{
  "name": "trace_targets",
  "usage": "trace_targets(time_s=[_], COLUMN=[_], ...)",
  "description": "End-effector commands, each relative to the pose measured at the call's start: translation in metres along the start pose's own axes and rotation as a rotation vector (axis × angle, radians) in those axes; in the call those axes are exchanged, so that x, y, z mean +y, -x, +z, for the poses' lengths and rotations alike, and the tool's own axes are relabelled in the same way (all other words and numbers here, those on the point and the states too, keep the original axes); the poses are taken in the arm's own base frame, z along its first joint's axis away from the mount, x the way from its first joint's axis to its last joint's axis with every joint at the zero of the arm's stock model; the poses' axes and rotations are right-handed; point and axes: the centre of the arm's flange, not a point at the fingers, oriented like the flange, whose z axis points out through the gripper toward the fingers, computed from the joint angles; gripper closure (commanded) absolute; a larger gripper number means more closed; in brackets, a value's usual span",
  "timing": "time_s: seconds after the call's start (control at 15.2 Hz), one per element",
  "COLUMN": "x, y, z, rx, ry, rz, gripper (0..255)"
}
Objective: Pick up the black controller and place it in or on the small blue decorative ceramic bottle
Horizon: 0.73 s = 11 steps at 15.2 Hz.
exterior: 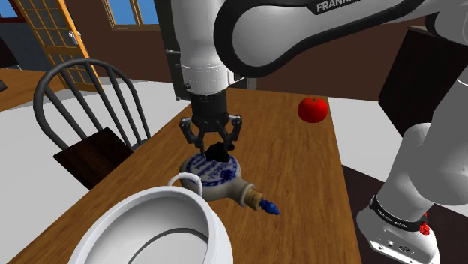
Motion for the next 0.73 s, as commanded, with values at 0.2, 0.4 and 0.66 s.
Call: trace_targets(time_s=[0.2, 0.4, 0.66], x=[0.000, 0.001, 0.001], y=[0.000, 0.000, 0.000], z=[0.027, 0.043, 0.058], rx=[0.000, 0.000, 0.000], ry=[-0.001, -0.001, -0.001], rz=[0.000, 0.000, 0.000], gripper=[255, 255, 255])
